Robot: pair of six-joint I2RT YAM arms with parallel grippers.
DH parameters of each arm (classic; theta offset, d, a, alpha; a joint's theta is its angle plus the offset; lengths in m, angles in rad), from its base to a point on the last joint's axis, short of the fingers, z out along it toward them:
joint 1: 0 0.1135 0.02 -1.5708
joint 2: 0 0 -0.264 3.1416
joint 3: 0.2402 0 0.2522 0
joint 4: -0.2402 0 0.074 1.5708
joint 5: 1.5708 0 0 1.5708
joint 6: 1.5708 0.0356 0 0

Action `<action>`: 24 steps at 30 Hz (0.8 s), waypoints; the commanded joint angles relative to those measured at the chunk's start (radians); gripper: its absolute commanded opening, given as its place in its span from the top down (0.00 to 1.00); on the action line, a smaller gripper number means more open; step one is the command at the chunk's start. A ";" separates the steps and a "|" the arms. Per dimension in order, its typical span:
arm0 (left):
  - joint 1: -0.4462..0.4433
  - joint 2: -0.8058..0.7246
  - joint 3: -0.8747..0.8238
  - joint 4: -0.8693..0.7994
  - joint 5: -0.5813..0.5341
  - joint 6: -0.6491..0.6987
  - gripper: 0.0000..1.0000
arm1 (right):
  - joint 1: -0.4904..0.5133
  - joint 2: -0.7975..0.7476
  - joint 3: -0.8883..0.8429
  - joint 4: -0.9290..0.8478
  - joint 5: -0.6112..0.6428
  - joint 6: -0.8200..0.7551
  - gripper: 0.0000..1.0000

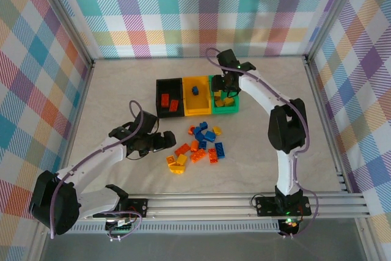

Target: Sort the legos into containers by color

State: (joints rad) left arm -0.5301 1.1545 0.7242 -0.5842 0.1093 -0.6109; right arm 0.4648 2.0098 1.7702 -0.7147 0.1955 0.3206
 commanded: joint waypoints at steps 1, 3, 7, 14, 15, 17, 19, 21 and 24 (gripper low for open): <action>-0.074 0.033 0.024 -0.054 -0.032 0.028 0.09 | 0.009 -0.144 -0.124 0.030 -0.037 0.029 0.32; -0.109 0.067 0.025 -0.050 -0.036 0.027 0.10 | 0.014 -0.203 -0.225 0.066 -0.046 0.043 0.32; -0.195 0.128 0.041 -0.049 -0.079 0.037 0.08 | 0.015 -0.301 -0.382 0.118 -0.063 0.068 0.32; -0.228 0.191 0.016 -0.038 -0.114 0.014 0.29 | 0.015 -0.389 -0.505 0.141 -0.057 0.073 0.32; -0.230 0.196 0.012 -0.026 -0.114 0.008 0.33 | 0.015 -0.399 -0.516 0.144 -0.056 0.073 0.32; -0.232 0.206 0.009 -0.012 -0.115 -0.001 0.41 | 0.015 -0.409 -0.528 0.146 -0.054 0.073 0.32; -0.232 0.217 0.012 -0.006 -0.115 -0.003 0.47 | 0.015 -0.417 -0.538 0.146 -0.050 0.072 0.32; -0.233 0.219 0.016 -0.006 -0.114 -0.002 0.51 | 0.014 -0.423 -0.545 0.148 -0.047 0.072 0.32; -0.234 0.214 0.020 -0.014 -0.112 0.000 0.57 | 0.014 -0.428 -0.553 0.149 -0.039 0.072 0.32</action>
State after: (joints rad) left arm -0.7506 1.3666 0.7391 -0.5892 0.0124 -0.6117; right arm 0.4728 1.6123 1.2320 -0.5827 0.1471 0.3809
